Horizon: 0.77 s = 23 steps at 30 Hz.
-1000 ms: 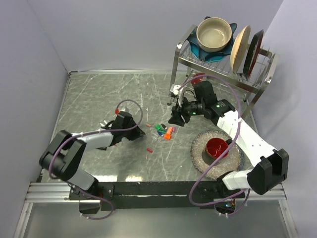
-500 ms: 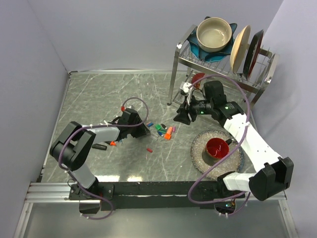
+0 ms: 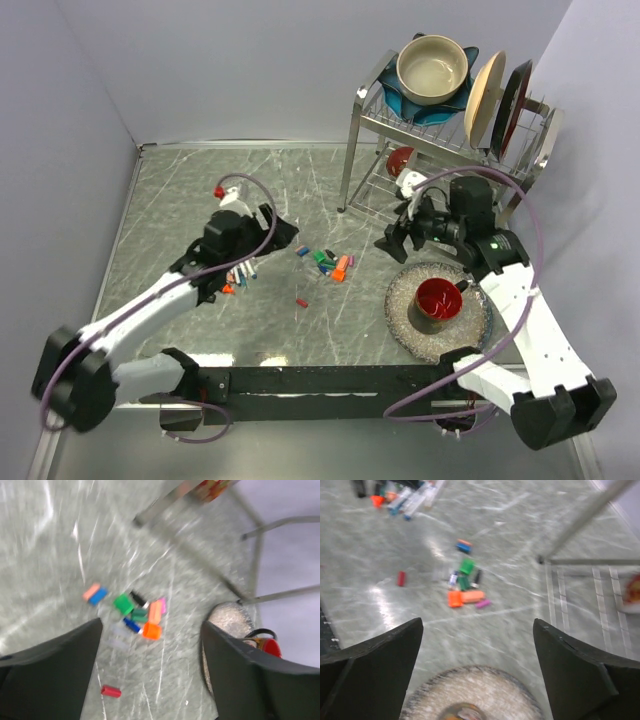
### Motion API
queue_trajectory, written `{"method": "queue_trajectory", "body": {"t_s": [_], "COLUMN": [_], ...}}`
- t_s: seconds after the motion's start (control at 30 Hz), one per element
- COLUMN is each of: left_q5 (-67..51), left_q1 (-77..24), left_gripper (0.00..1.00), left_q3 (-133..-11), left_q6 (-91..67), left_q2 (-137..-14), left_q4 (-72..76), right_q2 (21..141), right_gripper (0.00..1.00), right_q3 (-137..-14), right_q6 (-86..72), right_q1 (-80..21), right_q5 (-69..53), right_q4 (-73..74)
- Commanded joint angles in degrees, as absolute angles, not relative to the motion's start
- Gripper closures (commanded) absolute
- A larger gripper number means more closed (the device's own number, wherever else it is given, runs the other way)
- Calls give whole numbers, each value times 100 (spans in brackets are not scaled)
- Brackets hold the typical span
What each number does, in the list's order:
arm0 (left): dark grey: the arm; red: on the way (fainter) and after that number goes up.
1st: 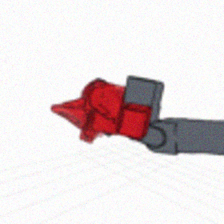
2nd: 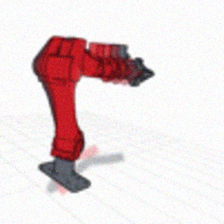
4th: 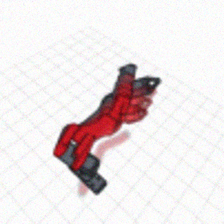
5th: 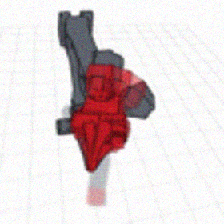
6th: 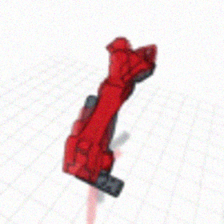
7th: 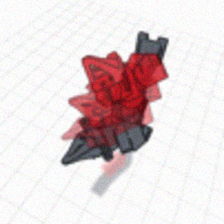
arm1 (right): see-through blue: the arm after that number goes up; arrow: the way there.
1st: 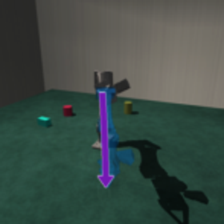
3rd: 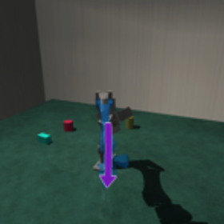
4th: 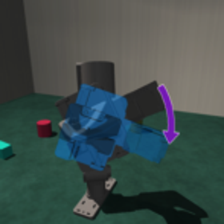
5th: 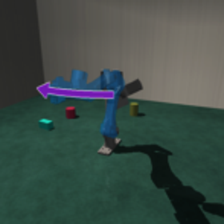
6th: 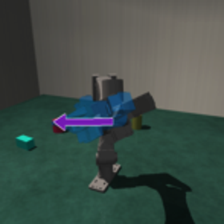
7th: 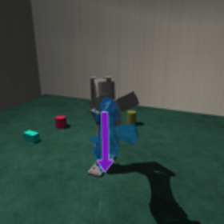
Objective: Open the pen caps
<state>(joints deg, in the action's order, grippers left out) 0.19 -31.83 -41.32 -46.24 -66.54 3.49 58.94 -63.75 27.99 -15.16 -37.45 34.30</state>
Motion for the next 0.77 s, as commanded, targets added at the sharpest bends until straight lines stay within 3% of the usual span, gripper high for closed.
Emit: {"method": "queue_trajectory", "body": {"t_s": [0.0,0.1,0.4,0.73], "left_q5": [455,729,1415,1477], "left_q1": [-3199,-3199,-3199,-3199], "left_gripper": [8,1,1,1], "left_q3": [-4245,-4552,-5729,-6144], "left_q6": [-3613,-3244,-2822,-2769], "left_q2": [-5565,-5011,-3727,-3437], "left_q4": [28,-605,-1810,-2347], "right_q2": [5441,5204,4641,4535], "right_gripper": [0,0,0,0], "right_q3": [-6758,-6996,-7487,-8278], "right_q6": [2611,2172,317,431], "right_q1": [-1389,-1319,-1028,-1028], "right_q5": [-2901,-2339,-537,-774], "right_q4": [3603,3726,3427,3902]}}
